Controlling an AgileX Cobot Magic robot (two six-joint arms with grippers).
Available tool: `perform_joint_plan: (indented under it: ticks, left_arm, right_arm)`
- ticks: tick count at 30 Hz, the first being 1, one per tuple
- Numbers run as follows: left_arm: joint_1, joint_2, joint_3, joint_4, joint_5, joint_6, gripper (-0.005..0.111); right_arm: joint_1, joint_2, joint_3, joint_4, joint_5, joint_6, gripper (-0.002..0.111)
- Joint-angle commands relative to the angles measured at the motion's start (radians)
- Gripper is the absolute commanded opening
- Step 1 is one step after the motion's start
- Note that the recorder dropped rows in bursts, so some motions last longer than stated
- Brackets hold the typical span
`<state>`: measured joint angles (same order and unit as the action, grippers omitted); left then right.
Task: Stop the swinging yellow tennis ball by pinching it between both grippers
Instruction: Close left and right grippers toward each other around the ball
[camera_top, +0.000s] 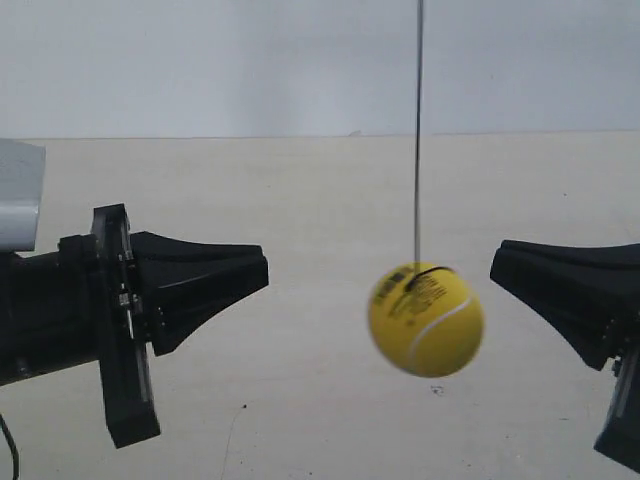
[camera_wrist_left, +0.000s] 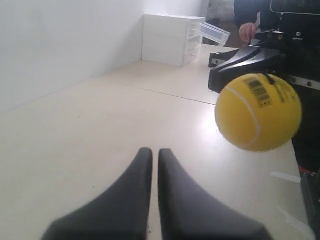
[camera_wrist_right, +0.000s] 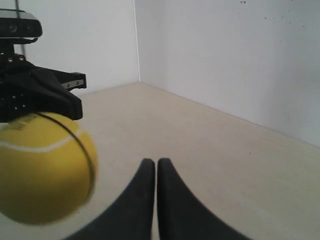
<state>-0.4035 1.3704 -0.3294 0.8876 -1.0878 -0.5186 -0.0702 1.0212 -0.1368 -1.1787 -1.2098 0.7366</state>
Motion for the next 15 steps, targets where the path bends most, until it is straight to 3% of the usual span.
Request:
perform_joint_plan:
  ticks: [1, 10, 15]
  left_arm:
    - [-0.037, 0.012, -0.019, -0.032, 0.036, 0.004, 0.005]
    - [-0.139, 0.015, -0.026, -0.095, 0.042, 0.056, 0.005]
    - [-0.156, 0.019, -0.049, -0.111, 0.062, 0.069, 0.005]
  right_arm:
    - [0.000, 0.005, -0.005, -0.016, -0.011, 0.013, 0.000]
    - [0.000, 0.005, -0.005, -0.024, -0.011, 0.021, 0.000]
    - [0.000, 0.005, -0.005, -0.028, -0.011, 0.021, 0.000]
